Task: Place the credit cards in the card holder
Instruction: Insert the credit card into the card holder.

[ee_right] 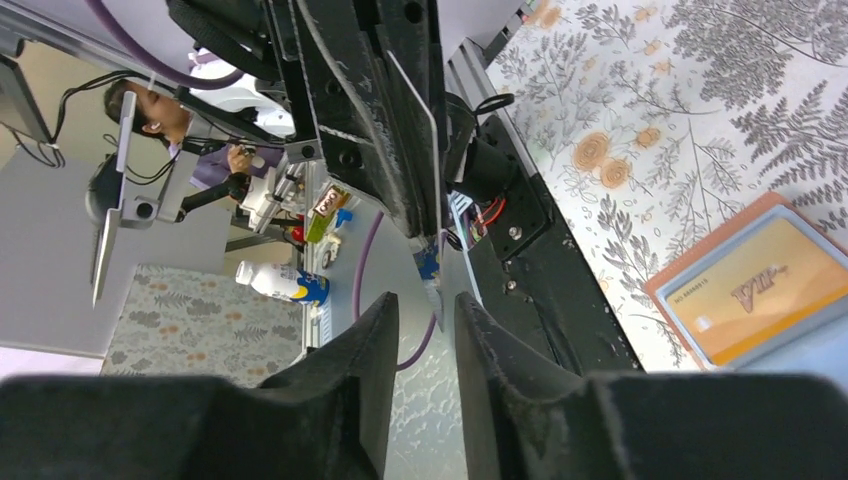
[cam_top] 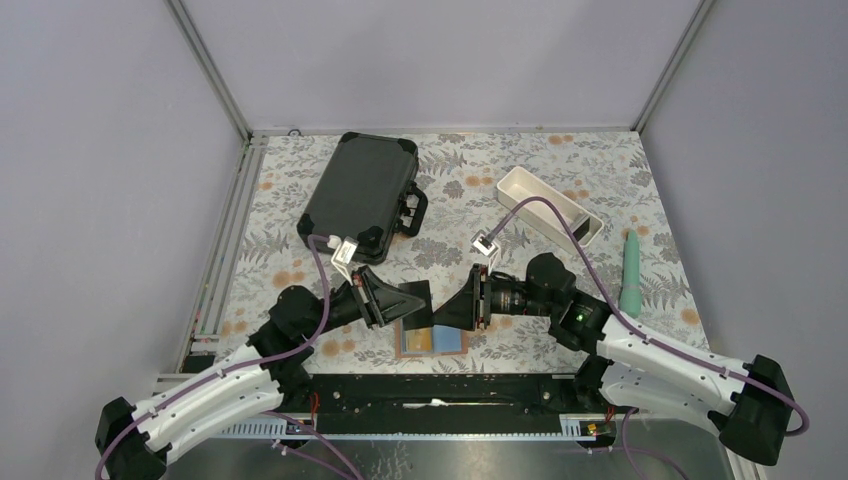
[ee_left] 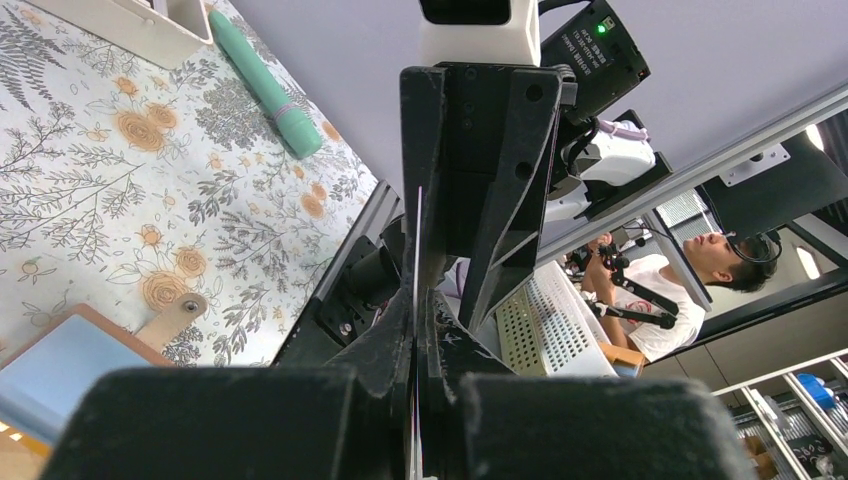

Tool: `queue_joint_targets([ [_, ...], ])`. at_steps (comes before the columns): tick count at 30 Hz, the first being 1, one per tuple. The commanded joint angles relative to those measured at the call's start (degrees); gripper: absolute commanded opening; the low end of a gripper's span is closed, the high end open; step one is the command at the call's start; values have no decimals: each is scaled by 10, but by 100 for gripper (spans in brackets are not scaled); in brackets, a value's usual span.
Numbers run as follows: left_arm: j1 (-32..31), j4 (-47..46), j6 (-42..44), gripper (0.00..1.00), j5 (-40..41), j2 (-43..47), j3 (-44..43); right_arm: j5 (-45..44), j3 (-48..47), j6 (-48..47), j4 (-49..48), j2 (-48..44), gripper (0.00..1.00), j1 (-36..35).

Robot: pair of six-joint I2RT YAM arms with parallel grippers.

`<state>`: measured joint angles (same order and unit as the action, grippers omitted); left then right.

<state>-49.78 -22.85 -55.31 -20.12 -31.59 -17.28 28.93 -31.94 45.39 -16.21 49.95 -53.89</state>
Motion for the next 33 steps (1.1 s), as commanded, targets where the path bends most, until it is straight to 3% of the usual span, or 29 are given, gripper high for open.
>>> queue_joint_targets([
  [1,-2,-39,-4,0,-6,-2,-23,29,6,12,-67,9,31,-5],
  [9,-4,-58,-10,0,-4,-14,-18,44,1,23,-92,28,22,-8],
  [13,-4,-58,-12,0,-5,-16,-17,44,4,33,-114,30,10,-9],
  [14,-4,-56,-16,2,-11,-17,-16,17,5,31,-97,29,0,-9],
  [17,-4,-26,-18,58,-7,-10,-19,-22,7,12,-56,11,0,-9],
  [18,-4,-12,-17,70,-2,-2,-18,-32,8,6,-45,-1,0,-9],
  [20,-4,21,-10,78,12,21,-17,-47,11,-7,-27,-25,0,-9],
  [22,-3,54,-4,77,21,44,-16,-54,11,-19,-7,-46,0,-9],
  [26,-1,78,-3,55,6,63,-18,-37,10,-23,1,-57,0,-9],
  [31,-1,49,-8,39,-46,30,-32,8,9,-13,-29,-36,0,-9],
  [33,-1,38,-10,28,-53,20,-35,17,6,-13,-31,-31,0,-8],
])
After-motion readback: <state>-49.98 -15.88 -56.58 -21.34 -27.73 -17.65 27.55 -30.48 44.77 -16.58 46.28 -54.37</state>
